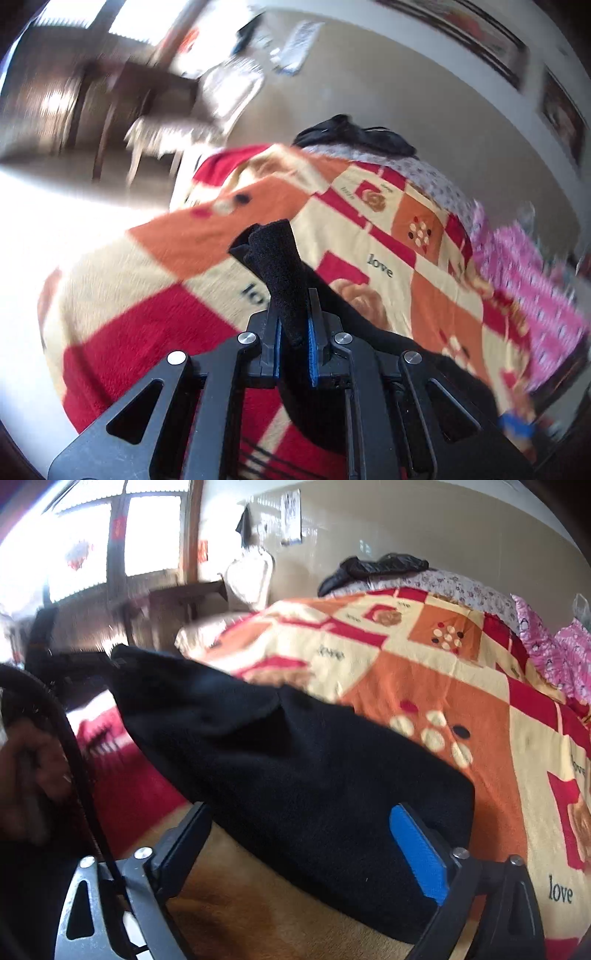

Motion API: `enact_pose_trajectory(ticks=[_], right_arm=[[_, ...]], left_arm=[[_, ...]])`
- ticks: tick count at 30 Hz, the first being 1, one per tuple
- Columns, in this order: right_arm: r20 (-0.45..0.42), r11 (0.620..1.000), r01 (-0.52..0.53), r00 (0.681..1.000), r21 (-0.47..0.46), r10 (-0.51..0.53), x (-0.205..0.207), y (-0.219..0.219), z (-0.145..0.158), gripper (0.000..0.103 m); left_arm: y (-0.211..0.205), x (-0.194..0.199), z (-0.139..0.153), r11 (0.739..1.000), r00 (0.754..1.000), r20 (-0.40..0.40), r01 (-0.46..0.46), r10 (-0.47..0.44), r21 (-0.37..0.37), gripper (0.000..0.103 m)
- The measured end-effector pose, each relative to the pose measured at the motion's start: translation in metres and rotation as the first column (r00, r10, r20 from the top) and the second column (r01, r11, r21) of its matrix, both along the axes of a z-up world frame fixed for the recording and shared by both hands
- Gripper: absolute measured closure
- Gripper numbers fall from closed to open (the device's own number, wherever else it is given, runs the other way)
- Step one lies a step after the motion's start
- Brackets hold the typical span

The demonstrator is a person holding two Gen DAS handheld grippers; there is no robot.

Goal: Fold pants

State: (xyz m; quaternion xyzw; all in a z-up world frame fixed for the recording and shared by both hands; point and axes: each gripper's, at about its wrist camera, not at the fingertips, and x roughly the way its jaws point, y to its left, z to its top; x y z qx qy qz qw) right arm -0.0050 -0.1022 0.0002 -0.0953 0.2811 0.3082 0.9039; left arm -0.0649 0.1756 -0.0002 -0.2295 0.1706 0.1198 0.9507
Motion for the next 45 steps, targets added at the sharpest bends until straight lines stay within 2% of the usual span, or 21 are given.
enact_pose_trajectory(ticks=[2, 5, 7, 9, 10, 12, 14, 15, 17, 20, 23, 25, 27, 28, 29, 30, 31, 35, 39, 42, 45], right_arm=[[0.025, 0.999, 0.002, 1.000, 0.047, -0.003, -0.001, -0.009, 0.021, 0.009], [-0.004, 0.996, -0.010, 1.000, 0.090, 0.010, 0.008, -0.018, 0.044, 0.009], [-0.080, 0.989, -0.022, 0.996, 0.145, 0.034, 0.020, -0.023, 0.050, 0.009], [-0.194, 0.968, -0.037, 0.977, 0.248, 0.087, 0.037, -0.028, 0.055, 0.009], [-0.262, 0.950, -0.038, 0.957, 0.309, 0.124, 0.047, -0.028, 0.057, 0.009], [-0.386, 0.903, -0.032, 0.897, 0.429, 0.216, 0.071, -0.023, 0.065, 0.009], [-0.418, 0.840, -0.054, 0.849, 0.539, 0.323, 0.085, -0.015, 0.079, 0.009], [-0.410, 0.812, -0.087, 0.830, 0.577, 0.379, 0.089, -0.008, 0.088, 0.009], [-0.375, 0.804, -0.174, 0.815, 0.569, 0.442, 0.091, 0.010, 0.102, 0.009], [-0.344, 0.831, -0.262, 0.818, 0.490, 0.460, 0.089, 0.038, 0.109, 0.009], [-0.427, 0.891, -0.224, 0.814, 0.395, 0.394, 0.095, 0.054, 0.098, 0.009], [-0.445, 0.926, -0.199, 0.832, 0.320, 0.332, 0.098, 0.056, 0.091, 0.011], [-0.456, 0.943, -0.165, 0.843, 0.288, 0.287, 0.103, 0.048, 0.086, 0.017], [-0.459, 0.945, -0.149, 0.844, 0.292, 0.275, 0.105, 0.041, 0.085, 0.023], [-0.461, 0.948, -0.136, 0.848, 0.288, 0.262, 0.108, 0.032, 0.082, 0.049], [-0.479, 0.951, -0.130, 0.840, 0.279, 0.255, 0.111, 0.025, 0.080, 0.070], [-0.502, 0.950, -0.113, 0.827, 0.291, 0.252, 0.115, 0.015, 0.076, 0.091], [-0.512, 0.941, -0.068, 0.825, 0.333, 0.240, 0.119, -0.026, 0.069, 0.091], [-0.561, 0.918, 0.001, 0.792, 0.397, 0.242, 0.127, -0.063, 0.053, 0.091], [-0.583, 0.898, 0.043, 0.774, 0.437, 0.247, 0.130, -0.089, 0.039, 0.091], [-0.610, 0.885, 0.078, 0.752, 0.458, 0.250, 0.139, -0.106, 0.017, 0.091]], left_arm=[[-0.022, 0.000, 0.007, 0.993, 0.999, 0.026, 0.028, -0.031, 0.115, 0.094], [-0.048, 0.001, 0.015, 0.970, 0.995, 0.050, 0.068, -0.082, 0.234, 0.094], [-0.069, -0.001, 0.018, 0.939, 0.991, 0.069, 0.089, -0.119, 0.332, 0.094], [-0.087, -0.002, 0.020, 0.906, 0.986, 0.081, 0.101, -0.147, 0.410, 0.094], [-0.097, -0.004, 0.019, 0.884, 0.983, 0.090, 0.104, -0.162, 0.455, 0.094], [-0.111, -0.009, 0.020, 0.851, 0.977, 0.104, 0.105, -0.184, 0.515, 0.094], [-0.121, -0.012, 0.017, 0.820, 0.970, 0.110, 0.122, -0.219, 0.559, 0.094], [-0.125, -0.014, 0.016, 0.809, 0.965, 0.109, 0.135, -0.238, 0.573, 0.094], [-0.131, -0.018, 0.013, 0.782, 0.952, 0.101, 0.173, -0.288, 0.598, 0.094], [-0.143, -0.020, 0.008, 0.741, 0.934, 0.073, 0.229, -0.350, 0.632, 0.094], [-0.154, -0.019, 0.001, 0.698, 0.917, 0.032, 0.279, -0.397, 0.659, 0.094], [-0.161, -0.022, -0.001, 0.670, 0.906, 0.018, 0.299, -0.423, 0.679, 0.094], [-0.172, -0.027, -0.003, 0.626, 0.888, -0.001, 0.325, -0.461, 0.709, 0.094], [-0.176, -0.029, -0.004, 0.608, 0.882, -0.007, 0.330, -0.470, 0.722, 0.094], [-0.180, -0.031, -0.004, 0.594, 0.879, -0.012, 0.332, -0.477, 0.732, 0.094], [-0.184, -0.032, -0.004, 0.586, 0.875, -0.016, 0.337, -0.483, 0.737, 0.094], [-0.187, -0.032, -0.001, 0.583, 0.869, -0.019, 0.347, -0.494, 0.735, 0.094], [-0.205, -0.032, 0.007, 0.582, 0.854, -0.043, 0.389, -0.519, 0.714, 0.094], [-0.225, -0.026, 0.013, 0.575, 0.841, -0.092, 0.440, -0.532, 0.690, 0.094], [-0.237, -0.020, 0.017, 0.584, 0.817, -0.122, 0.498, -0.563, 0.641, 0.094], [-0.254, -0.014, 0.009, 0.555, 0.800, -0.184, 0.542, -0.571, 0.630, 0.094]])
